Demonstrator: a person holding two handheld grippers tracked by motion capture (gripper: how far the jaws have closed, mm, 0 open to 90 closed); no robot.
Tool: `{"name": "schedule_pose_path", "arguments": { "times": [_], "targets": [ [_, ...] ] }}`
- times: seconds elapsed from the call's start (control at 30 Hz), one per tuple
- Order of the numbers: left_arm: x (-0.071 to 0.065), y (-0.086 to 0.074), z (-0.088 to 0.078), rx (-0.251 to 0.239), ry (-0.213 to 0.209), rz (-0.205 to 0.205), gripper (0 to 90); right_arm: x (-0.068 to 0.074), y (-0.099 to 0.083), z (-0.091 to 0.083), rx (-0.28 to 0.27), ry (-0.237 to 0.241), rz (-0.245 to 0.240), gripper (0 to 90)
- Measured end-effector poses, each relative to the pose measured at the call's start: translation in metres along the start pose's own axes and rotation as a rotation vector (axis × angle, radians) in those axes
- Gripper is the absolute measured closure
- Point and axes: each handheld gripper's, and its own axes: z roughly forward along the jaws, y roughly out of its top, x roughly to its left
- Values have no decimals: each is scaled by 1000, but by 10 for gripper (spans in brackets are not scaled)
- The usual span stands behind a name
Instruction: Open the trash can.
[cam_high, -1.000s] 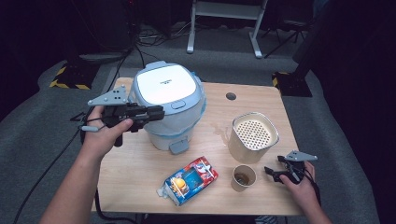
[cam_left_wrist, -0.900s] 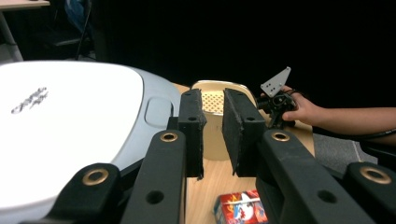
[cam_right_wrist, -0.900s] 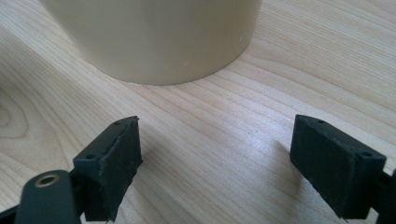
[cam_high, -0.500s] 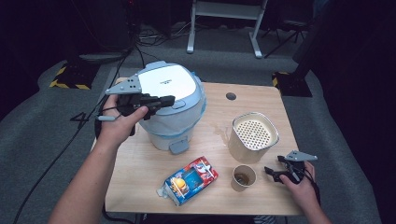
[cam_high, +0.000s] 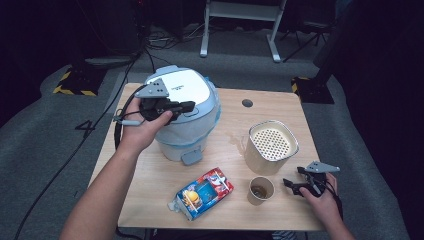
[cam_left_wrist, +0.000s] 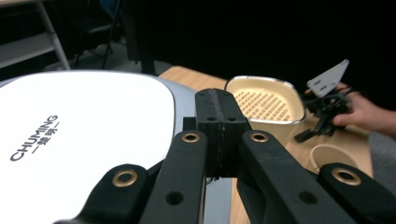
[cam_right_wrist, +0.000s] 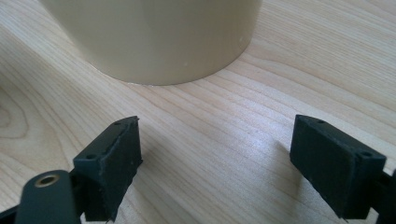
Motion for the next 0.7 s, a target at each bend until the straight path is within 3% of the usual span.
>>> {"name": "schedule_pose_path", "arguments": {
  "times": [0.27,0.37,0.57,0.7],
  "targets": [
    [0,-1,4,75,31,9,900,0,0,0,0,0,0,162],
    [-1,0,4,81,25,4,900,0,0,0,0,0,0,162],
    [-6,5,4,125,61,52,900,0,0,0,0,0,0,162],
    [-4,5,4,132,41,34,900,0,0,0,0,0,0,162]
  ]
}}
